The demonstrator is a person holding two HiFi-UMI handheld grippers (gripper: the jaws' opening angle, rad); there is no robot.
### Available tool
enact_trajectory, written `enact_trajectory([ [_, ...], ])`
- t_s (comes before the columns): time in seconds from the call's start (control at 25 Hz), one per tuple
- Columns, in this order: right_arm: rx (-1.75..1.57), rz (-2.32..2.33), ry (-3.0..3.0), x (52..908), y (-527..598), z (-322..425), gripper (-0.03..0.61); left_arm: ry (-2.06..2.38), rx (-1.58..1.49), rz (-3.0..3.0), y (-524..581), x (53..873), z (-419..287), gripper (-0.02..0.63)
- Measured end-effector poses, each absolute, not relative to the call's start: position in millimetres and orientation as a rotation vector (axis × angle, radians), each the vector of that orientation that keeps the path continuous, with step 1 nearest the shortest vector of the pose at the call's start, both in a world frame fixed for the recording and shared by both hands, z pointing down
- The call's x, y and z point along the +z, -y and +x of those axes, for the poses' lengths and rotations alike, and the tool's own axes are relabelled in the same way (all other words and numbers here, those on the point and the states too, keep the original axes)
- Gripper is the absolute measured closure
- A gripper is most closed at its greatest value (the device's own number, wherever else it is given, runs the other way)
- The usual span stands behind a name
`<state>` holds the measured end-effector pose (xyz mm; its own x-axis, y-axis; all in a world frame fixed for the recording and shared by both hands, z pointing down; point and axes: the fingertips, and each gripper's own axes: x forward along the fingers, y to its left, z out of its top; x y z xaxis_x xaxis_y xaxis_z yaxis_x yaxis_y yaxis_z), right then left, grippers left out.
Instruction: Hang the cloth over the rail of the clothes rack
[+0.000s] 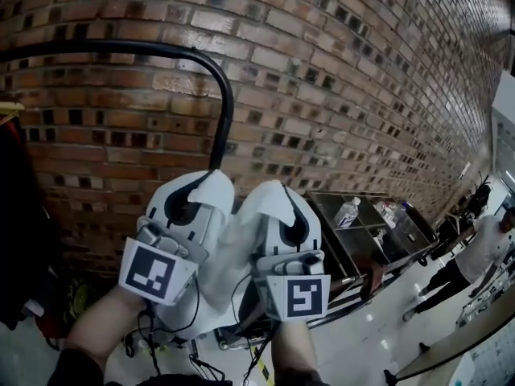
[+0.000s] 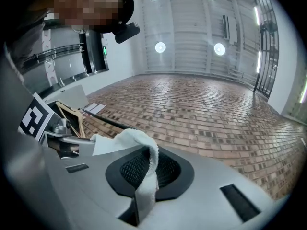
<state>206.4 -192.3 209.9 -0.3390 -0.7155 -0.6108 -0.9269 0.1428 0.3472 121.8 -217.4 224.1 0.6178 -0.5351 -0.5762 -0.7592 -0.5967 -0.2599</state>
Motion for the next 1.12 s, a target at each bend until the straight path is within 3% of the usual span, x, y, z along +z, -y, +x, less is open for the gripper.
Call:
enact_trajectory([
  [1.12, 1.109, -1.457, -2.046, 72.5, 251.2, 230.9, 0.555, -0.984, 0.617, -2.36, 276.7, 106.7, 156.7, 0.569],
])
